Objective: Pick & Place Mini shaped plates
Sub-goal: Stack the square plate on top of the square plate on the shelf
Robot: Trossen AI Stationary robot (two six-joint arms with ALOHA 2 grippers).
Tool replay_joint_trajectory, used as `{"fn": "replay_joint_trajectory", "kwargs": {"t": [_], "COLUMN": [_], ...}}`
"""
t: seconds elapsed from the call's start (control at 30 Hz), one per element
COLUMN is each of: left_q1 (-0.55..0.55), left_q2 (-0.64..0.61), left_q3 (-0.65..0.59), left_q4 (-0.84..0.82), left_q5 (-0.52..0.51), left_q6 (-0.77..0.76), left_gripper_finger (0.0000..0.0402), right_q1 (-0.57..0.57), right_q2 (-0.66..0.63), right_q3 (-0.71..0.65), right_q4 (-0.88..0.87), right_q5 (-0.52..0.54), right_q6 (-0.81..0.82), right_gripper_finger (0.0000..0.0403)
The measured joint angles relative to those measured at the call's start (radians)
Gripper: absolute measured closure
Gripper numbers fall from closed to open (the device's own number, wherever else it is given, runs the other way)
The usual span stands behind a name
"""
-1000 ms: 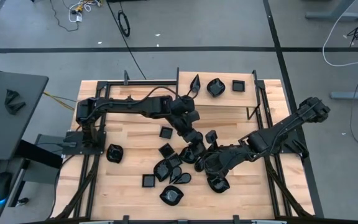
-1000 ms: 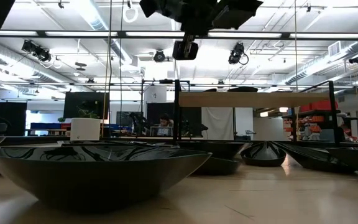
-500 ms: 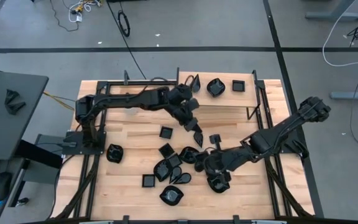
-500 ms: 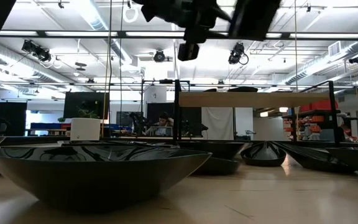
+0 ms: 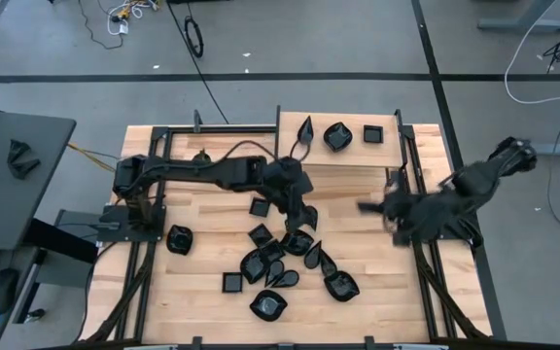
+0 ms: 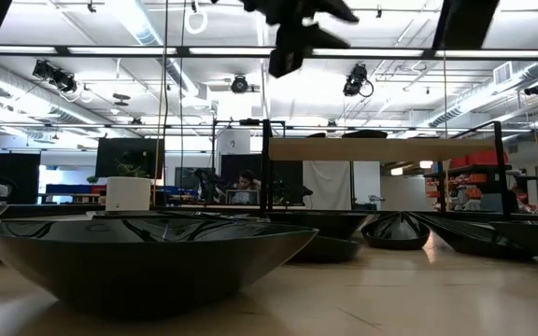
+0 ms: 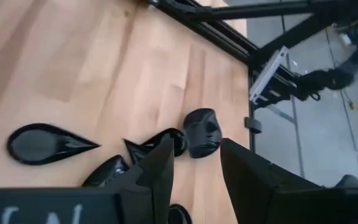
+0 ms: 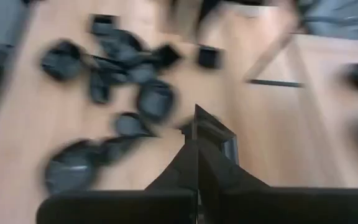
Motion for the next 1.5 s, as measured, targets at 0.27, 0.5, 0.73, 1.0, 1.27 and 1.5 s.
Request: {"fn": "replay_joint_trajectory", "kwargs": {"t": [0.27, 0.5, 0.73, 1.0, 1.27, 1.5], "left_q1": [-0.064, -0.068, -0.074, -0.078, -0.073, -0.054], "left_q2": [0.000, 0.000, 0.000, 0.000, 0.001, 0.001], "left_q3": [0.000, 0.000, 0.000, 0.000, 0.000, 0.000], "left_q4": [0.044, 0.044, 0.044, 0.043, 0.044, 0.043], "left_q5": [-0.013, -0.019, -0.018, -0.024, -0.027, -0.026], "left_q6": [0.015, 0.004, -0.012, -0.018, -0.013, -0.011], "left_gripper_finger": [0.0264, 0.0264, 0.0264, 0.0264, 0.0264, 0.0264], "right_q1": [-0.424, -0.800, -1.041, -1.173, -1.197, -1.200], "right_q2": [-0.120, -0.112, -0.112, -0.109, -0.109, -0.109], "right_q3": [0.000, -0.116, -0.322, -0.419, -0.465, -0.478], "right_q4": [-0.114, 0.109, 0.423, 0.563, 0.581, 0.566], "right_q5": [0.116, -0.097, -0.083, -0.098, -0.182, -0.192], "right_q6": [-0.414, -0.944, -1.139, -1.221, -1.219, -1.218], "right_gripper_finger": [0.0402, 0.0402, 0.0403, 0.0403, 0.0402, 0.0370]}}
